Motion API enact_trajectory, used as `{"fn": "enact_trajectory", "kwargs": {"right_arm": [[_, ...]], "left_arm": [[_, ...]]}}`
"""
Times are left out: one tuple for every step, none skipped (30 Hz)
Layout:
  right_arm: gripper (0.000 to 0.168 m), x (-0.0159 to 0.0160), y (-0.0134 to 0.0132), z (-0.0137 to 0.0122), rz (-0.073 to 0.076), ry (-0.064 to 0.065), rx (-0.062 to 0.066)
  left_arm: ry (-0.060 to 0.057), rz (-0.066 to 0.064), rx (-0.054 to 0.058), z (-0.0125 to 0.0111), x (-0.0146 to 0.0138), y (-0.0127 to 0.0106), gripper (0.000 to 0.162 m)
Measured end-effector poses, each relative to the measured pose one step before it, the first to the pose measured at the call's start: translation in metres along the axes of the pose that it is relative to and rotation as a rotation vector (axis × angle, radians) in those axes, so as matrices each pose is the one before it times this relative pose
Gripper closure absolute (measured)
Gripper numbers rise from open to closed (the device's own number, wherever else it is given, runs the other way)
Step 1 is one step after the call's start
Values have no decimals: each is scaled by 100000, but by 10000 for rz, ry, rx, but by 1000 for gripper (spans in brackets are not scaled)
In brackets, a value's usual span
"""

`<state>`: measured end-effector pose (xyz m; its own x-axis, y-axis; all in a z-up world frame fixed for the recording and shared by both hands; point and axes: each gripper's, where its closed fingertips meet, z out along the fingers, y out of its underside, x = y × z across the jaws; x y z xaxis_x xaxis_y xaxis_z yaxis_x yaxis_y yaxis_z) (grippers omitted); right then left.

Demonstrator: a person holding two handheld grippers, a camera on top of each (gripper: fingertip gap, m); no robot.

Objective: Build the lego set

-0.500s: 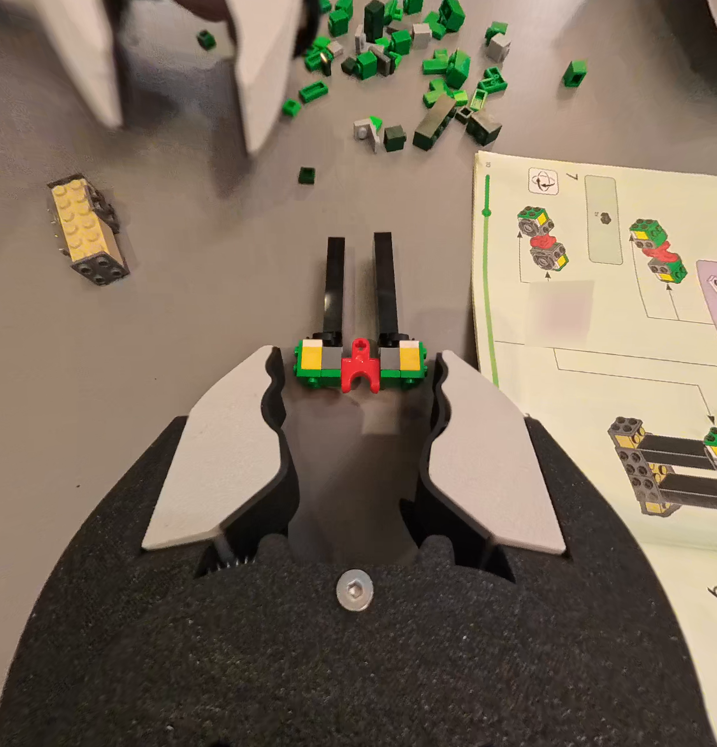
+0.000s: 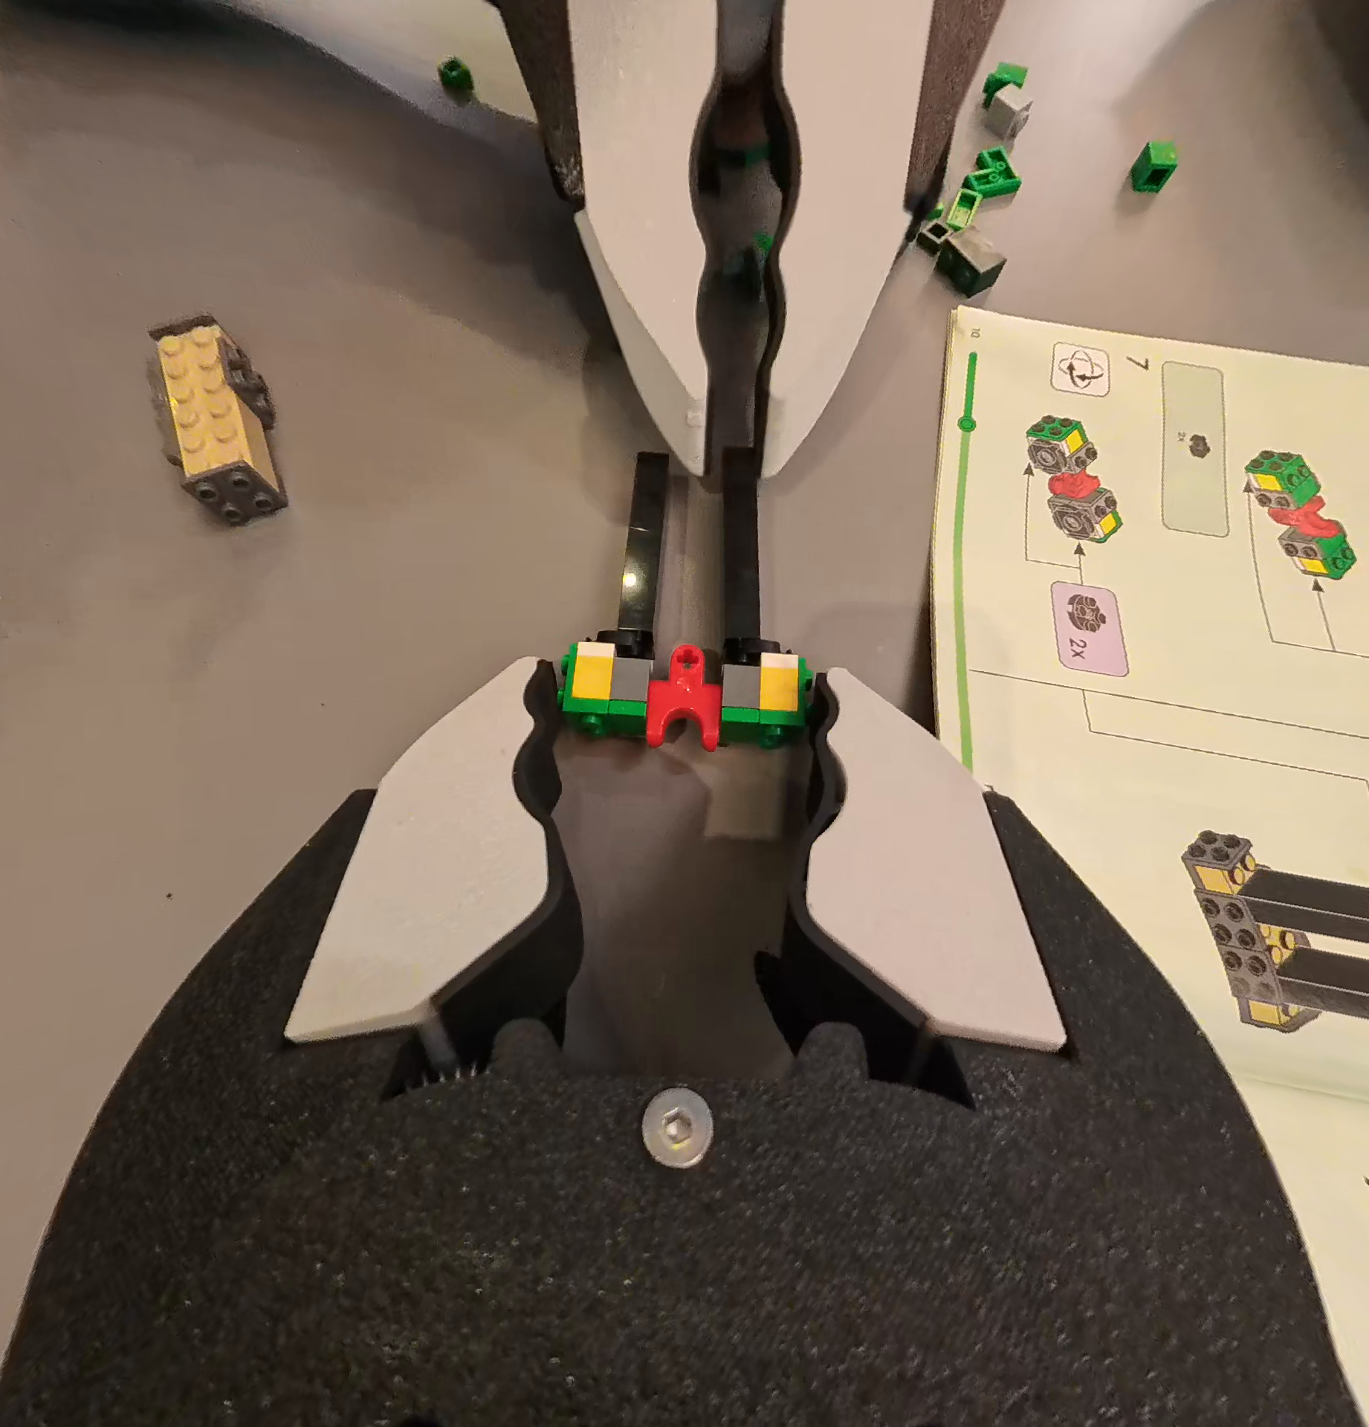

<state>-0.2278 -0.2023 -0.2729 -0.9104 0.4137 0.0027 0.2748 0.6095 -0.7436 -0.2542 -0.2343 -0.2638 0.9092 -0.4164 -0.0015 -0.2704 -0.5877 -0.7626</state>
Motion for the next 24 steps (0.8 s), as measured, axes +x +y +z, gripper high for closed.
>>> {"fn": "enact_trajectory", "kwargs": {"right_arm": [[106, -20, 3, -3, -16, -17, 0], [106, -21, 0, -2, -19, -20, 2], [106, -23, 1, -16, -27, -28, 0], [106, -28, 10, -10, -36, -37, -1], [106, -13, 9, -8, -28, -29, -2], [106, -27, -1, -1, -28, -29, 3], [106, -17, 9, -9, -31, -33, -2], [107, -27, 10, -10, -32, -35, -1], [107, -30, 10, -10, -34, -38, -1], [107, -23, 7, -9, -21, -24, 1], [106, -4, 3, 2, -1, -1, -7], [107, -2, 0, 3, 4, 3, -5], [107, 9, -3, 6, 6, 6, -5], [107, 5, 0, 4, 10, 12, -4], [107, 7, 2, 2, 13, 15, -7], [107, 6, 1, 3, 12, 14, -6], [107, 12, 0, 5, 9, 10, -7], [107, -7, 0, 6, 11, 14, -7], [107, 8, -1, 4, 15, 17, -4], [107, -4, -2, 6, 15, 18, -6], [107, 2, -2, 4, 10, 10, -3], [107, 0, -7, 11, 10, 11, -4], [107, 1, 3, 12, 6, 7, -2], [107, -6, 1, 1, 8, 10, -4]], "left_arm": [[99, 39, 17, 13, 1, 16, 153], [41, 64, 21, 8, -48, 5, 154], [56, 69, 5, 20, -8, 19, 154], [56, 82, -34, 43, 28, 27, 155], [6, 107, -60, 41, -11, 45, 155], [-18, 136, -64, 28, -27, 44, 155], [-21, 157, -62, 32, -16, 35, 155], [-26, 154, -56, 46, -28, 43, 155], [8, 122, -41, 53, -5, 55, 155], [25, 65, 0, 40, 1, 16, 155], [34, -12, 0, 10, -11, -4, 155], [25, -27, -2, -5, -7, -4, 155], [0, -30, -4, 4, -6, 1, 155], [-17, -41, -9, 10, 5, -3, 155], [-30, -52, -14, 0, -4, -4, 155], [-43, -51, -29, -4, -3, 8, 155], [-57, -20, -47, -1, -5, 0, 155], [-60, 6, -62, 3, -5, 4, 155], [-48, 4, -79, 10, -7, -5, 155], [-30, -9, -80, 2, 8, 3, 155], [-14, -10, -74, 17, -5, 0, 155], [3, -4, -68, 1, -1, -2, 155], [12, 9, -64, 4, 1, -8, 155], [19, 13, -62, 9, -1, 0, 155]]}}
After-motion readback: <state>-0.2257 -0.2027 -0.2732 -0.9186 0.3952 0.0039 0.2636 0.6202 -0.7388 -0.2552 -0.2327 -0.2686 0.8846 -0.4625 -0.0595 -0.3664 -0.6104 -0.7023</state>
